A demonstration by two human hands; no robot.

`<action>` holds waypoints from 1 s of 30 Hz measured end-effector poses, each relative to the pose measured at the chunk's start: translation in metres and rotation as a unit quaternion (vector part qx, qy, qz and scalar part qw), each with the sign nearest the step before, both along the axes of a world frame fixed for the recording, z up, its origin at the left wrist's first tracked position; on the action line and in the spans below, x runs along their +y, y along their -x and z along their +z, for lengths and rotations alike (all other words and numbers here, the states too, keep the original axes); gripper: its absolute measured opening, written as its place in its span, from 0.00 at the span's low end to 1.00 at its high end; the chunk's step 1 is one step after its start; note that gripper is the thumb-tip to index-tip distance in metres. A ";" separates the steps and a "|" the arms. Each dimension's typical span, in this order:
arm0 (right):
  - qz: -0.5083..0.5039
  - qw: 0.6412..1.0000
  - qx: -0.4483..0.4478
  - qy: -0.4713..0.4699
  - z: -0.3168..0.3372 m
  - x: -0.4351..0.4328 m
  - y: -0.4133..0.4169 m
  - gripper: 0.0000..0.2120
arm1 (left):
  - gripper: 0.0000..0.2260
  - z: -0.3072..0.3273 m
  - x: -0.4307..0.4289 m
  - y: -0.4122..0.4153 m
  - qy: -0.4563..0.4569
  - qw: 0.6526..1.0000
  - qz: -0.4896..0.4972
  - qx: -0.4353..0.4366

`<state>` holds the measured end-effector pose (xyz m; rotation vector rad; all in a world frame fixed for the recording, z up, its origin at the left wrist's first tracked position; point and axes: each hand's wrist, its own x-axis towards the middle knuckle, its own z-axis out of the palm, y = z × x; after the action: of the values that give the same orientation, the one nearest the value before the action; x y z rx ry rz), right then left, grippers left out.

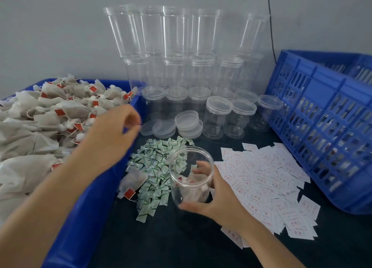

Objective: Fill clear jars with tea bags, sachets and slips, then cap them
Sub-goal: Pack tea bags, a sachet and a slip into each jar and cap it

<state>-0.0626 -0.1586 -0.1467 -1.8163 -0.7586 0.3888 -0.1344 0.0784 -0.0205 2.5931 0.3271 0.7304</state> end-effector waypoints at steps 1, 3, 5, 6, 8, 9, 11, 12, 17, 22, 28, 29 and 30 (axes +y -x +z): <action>0.000 1.000 0.001 0.001 -0.001 -0.001 0.000 0.43 | 0.02 -0.006 0.021 0.003 -0.058 0.997 0.055 0.014; -0.002 1.000 0.006 0.001 -0.002 -0.001 -0.001 0.43 | 0.05 -0.022 0.064 0.013 -0.152 0.969 0.160 0.113; -0.002 1.000 0.014 -0.007 -0.003 -0.001 -0.001 0.43 | 0.11 -0.038 0.096 0.022 -0.233 0.909 0.200 0.280; -0.001 1.000 0.017 -0.010 -0.004 0.000 -0.001 0.43 | 0.12 -0.042 0.104 0.025 -0.271 0.875 0.186 0.356; 0.002 1.000 0.020 -0.014 -0.003 0.001 -0.001 0.43 | 0.07 -0.044 0.108 0.028 -0.294 0.854 0.143 0.405; 0.004 1.000 0.020 -0.014 -0.003 0.002 -0.001 0.44 | 0.07 -0.043 0.108 0.029 -0.289 0.858 0.127 0.405; 0.004 1.000 0.020 -0.013 -0.004 0.003 -0.001 0.44 | 0.09 -0.039 0.107 0.025 -0.285 0.863 0.114 0.402; 0.003 1.000 0.018 -0.013 -0.004 0.004 -0.001 0.43 | 0.09 -0.037 0.110 0.022 -0.270 0.866 0.107 0.406; 0.000 1.000 0.018 -0.017 -0.007 0.006 -0.001 0.43 | 0.21 -0.038 0.139 0.031 -0.111 0.900 -0.025 0.421; 0.000 1.000 0.020 -0.017 -0.007 0.007 0.000 0.43 | 0.06 -0.042 0.167 0.049 -0.115 0.937 -0.078 0.321; 0.001 1.000 0.015 -0.017 -0.006 0.006 -0.001 0.43 | 0.13 0.000 0.118 0.043 -0.065 0.991 0.031 0.111; 0.000 1.000 0.015 -0.017 -0.006 0.006 -0.001 0.43 | 0.10 0.008 0.107 0.042 -0.043 0.995 0.040 0.077; -0.001 1.000 0.014 -0.017 -0.006 0.006 0.000 0.42 | 0.08 0.014 0.096 0.040 -0.026 0.998 0.040 0.040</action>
<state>-0.0622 -0.1522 -0.1523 -1.7774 -0.7387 0.3970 -0.1747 0.1740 -0.0063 2.6765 0.4452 0.6724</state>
